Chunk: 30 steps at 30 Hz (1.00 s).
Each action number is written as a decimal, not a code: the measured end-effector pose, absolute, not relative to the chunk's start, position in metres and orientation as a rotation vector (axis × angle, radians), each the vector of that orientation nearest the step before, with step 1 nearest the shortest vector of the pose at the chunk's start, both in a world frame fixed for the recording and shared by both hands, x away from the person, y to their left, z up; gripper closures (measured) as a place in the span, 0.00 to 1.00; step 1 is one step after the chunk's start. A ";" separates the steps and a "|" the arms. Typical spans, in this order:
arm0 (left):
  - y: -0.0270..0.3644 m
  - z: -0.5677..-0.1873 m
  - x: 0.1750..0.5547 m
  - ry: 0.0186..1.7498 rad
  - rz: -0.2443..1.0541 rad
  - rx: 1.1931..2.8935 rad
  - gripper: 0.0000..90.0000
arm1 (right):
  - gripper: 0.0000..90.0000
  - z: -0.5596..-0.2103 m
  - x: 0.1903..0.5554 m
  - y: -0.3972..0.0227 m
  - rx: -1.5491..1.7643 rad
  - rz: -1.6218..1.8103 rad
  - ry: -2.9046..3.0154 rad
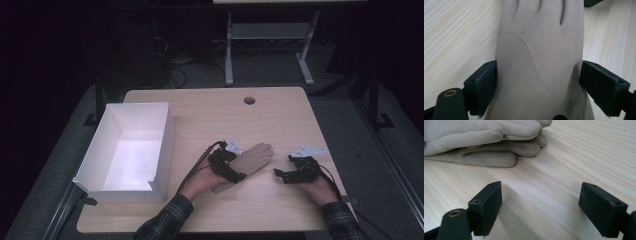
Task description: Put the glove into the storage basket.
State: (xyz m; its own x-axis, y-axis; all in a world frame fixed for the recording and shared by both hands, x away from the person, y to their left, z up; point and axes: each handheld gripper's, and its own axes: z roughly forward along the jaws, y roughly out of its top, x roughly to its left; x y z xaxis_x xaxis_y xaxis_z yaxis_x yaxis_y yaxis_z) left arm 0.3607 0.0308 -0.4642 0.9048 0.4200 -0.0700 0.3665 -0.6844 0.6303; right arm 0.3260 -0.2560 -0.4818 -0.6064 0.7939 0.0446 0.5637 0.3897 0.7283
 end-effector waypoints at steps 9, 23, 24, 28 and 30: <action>0.031 -0.463 0.356 0.527 0.101 2.387 0.36 | 0.20 -0.482 0.326 -0.256 1.187 1.044 2.341; 0.034 -0.461 0.355 0.537 -0.030 2.357 0.77 | 0.20 -0.482 0.326 -0.256 1.187 1.043 2.340; 0.035 -0.460 0.356 0.544 -0.042 2.349 0.78 | 0.20 -0.482 0.326 -0.256 1.188 1.043 2.339; 0.035 -0.456 0.355 0.556 -0.042 2.352 0.78 | 0.20 -0.482 0.326 -0.256 1.189 1.043 2.338; 0.035 -0.452 0.355 0.559 -0.037 2.353 0.78 | 0.20 -0.482 0.326 -0.256 1.189 1.043 2.338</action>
